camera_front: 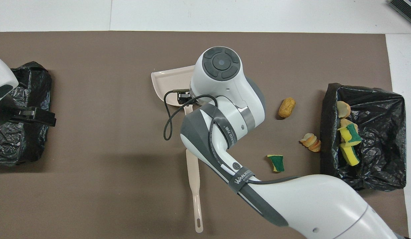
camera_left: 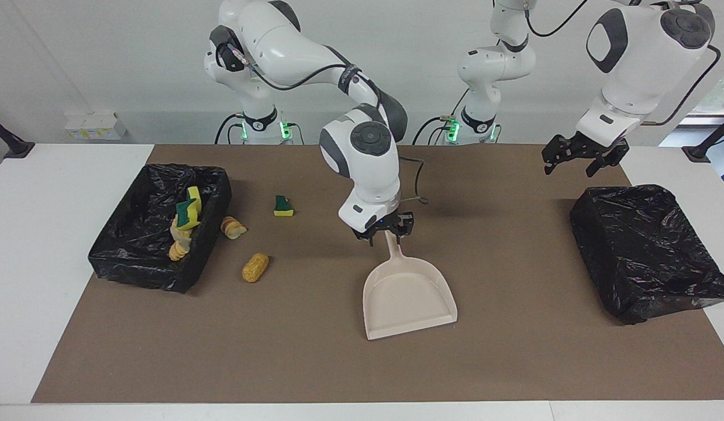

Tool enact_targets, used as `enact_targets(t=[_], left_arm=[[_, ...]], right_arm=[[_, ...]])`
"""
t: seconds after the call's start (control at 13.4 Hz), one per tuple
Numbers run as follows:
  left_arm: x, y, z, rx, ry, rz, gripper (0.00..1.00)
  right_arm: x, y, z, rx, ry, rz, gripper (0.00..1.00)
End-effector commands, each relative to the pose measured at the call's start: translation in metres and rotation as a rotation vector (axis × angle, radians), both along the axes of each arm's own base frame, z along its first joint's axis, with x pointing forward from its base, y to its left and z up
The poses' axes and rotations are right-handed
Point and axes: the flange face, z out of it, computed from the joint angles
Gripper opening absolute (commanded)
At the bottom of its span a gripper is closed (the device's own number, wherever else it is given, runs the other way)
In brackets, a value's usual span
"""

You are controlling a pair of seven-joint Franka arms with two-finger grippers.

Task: Sweep and dump trash in bin
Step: 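Return the dustpan to the table center with the right gripper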

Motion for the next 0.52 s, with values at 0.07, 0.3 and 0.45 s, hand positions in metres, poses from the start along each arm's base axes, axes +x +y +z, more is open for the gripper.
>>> enact_targets(t=[0.07,0.3,0.45], left_arm=[[-0.001,-0.003,-0.005,0.008,0.010,0.005,1.00],[-0.003,-0.004,-0.010,0.009,0.016,0.005,1.00],[-0.004,-0.004,-0.009,0.010,0.017,0.005,1.00]], right_arm=[[-0.018,-0.026,0.048,0.003,-0.013,0.011,1.00],[-0.054,-0.025,0.062,-0.057,0.055,0.026,1.00],[-0.098,-0.022,0.049,-0.123,0.112,0.056,1.00]])
